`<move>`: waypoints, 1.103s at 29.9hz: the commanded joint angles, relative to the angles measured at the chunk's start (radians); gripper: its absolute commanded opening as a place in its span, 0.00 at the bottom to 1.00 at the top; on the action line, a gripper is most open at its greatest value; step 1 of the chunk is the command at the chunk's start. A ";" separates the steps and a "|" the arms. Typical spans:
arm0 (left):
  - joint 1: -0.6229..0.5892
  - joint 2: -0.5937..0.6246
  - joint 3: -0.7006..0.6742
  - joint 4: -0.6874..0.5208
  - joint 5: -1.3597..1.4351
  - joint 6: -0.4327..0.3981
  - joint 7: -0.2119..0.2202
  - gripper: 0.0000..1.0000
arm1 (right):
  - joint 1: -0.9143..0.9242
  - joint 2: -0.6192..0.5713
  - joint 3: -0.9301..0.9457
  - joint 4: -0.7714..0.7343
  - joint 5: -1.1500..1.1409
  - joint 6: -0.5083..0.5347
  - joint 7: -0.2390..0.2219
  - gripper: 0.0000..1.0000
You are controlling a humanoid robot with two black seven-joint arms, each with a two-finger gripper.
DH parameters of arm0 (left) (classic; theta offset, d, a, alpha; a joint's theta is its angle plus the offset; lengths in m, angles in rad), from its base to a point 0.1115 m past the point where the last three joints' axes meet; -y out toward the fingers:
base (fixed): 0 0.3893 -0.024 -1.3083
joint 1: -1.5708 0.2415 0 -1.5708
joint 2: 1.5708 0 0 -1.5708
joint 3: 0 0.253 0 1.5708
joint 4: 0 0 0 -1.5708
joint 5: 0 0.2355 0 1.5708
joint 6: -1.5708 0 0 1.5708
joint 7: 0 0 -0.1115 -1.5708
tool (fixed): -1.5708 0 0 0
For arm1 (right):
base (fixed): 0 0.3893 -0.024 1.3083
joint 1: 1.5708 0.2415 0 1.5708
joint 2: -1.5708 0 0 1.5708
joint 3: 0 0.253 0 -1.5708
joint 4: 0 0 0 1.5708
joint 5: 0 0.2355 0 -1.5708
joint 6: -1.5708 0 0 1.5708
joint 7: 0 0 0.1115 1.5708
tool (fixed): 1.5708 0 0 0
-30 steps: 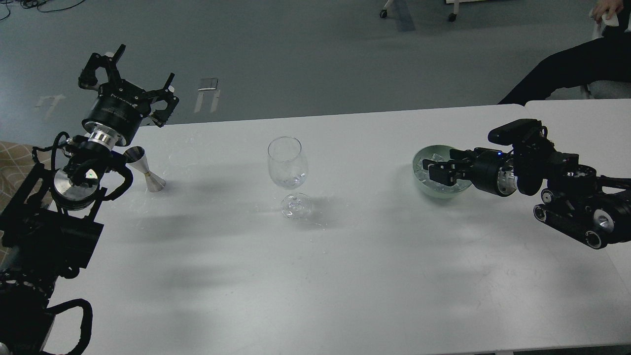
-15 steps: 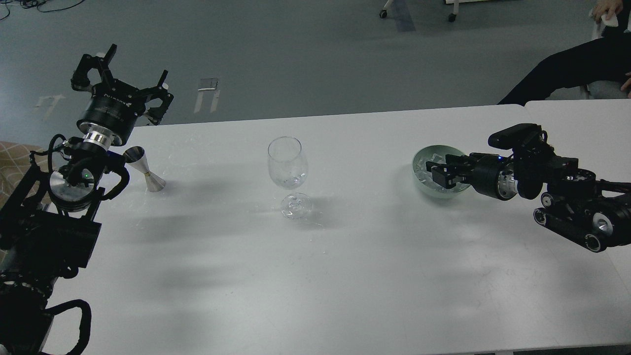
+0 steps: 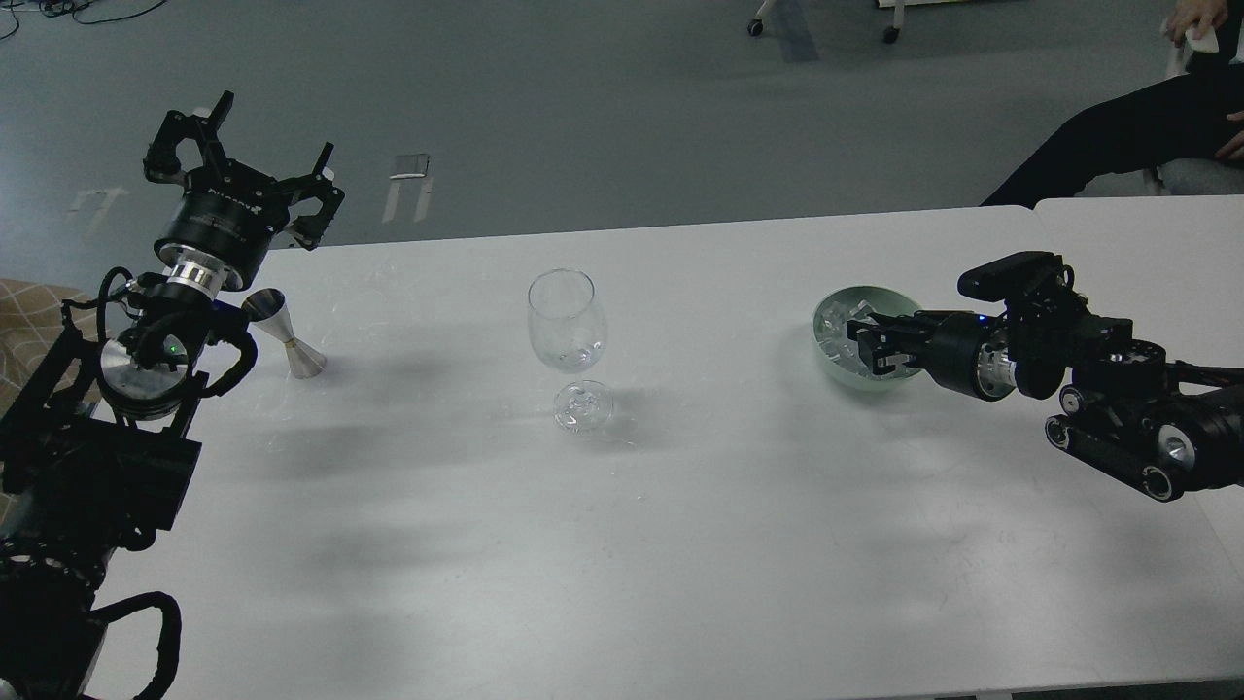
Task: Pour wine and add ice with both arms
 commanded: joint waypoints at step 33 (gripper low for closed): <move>0.017 0.049 -0.023 -0.009 0.000 0.000 -0.002 0.96 | 0.100 0.235 0.305 0.366 -0.088 -0.001 -0.037 0.00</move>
